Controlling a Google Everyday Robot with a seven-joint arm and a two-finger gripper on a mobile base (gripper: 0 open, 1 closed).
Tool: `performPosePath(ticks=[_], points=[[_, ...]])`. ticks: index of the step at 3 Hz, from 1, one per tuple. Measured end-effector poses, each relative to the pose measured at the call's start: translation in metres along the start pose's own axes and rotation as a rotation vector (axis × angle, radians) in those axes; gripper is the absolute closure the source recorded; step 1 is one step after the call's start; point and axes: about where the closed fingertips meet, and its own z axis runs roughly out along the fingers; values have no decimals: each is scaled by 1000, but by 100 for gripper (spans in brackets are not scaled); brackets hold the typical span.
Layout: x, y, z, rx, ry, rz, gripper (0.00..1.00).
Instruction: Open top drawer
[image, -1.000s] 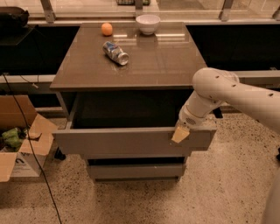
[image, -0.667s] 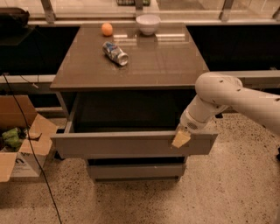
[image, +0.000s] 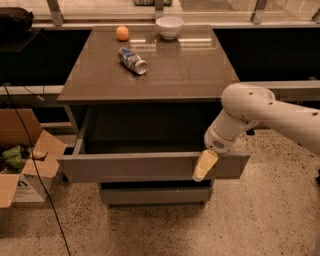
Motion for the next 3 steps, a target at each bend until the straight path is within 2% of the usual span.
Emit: performPosePath(ticks=[2,3], points=[[7,13,1,-28,40,-45,0],[28,48,4,-90,114,-70,27]])
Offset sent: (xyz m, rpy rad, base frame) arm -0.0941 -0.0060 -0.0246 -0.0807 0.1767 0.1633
